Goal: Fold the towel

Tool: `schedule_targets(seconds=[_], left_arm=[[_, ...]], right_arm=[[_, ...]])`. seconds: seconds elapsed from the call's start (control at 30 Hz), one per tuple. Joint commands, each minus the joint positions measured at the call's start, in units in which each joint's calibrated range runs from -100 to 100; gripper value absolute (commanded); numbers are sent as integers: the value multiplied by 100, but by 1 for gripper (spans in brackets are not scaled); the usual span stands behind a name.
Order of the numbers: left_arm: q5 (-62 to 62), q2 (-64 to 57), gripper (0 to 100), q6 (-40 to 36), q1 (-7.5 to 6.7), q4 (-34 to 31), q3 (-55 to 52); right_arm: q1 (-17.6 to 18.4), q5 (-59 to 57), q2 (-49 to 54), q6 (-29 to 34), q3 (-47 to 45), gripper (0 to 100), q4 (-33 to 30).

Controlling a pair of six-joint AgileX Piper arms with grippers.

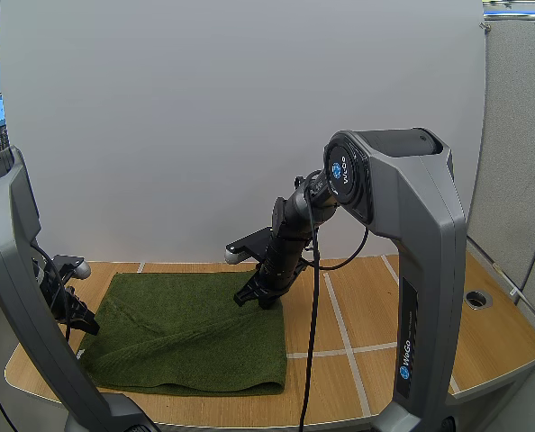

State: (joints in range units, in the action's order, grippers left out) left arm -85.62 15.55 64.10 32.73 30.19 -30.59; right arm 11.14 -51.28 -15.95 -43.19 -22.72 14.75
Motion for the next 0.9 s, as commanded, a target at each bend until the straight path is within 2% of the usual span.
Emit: schedule_targets(seconds=[0.0, 0.43, 0.53, 0.87], left_arm=[[-580, -47, 65, 51, 11, 189, -20], [-874, 262, 65, 128, 11, 428, -20], [-636, 459, 65, 128, 11, 428, -20], [-611, 529, 65, 164, 11, 436, 44]], right_arm=[[-22, -413, 15, -147, -26, 0, 86], [-22, -1400, 1612, -147, -26, 0, 165], [-22, -2064, 2392, -198, -26, 0, 215], [-22, -2638, 3233, -262, -26, 0, 260]])
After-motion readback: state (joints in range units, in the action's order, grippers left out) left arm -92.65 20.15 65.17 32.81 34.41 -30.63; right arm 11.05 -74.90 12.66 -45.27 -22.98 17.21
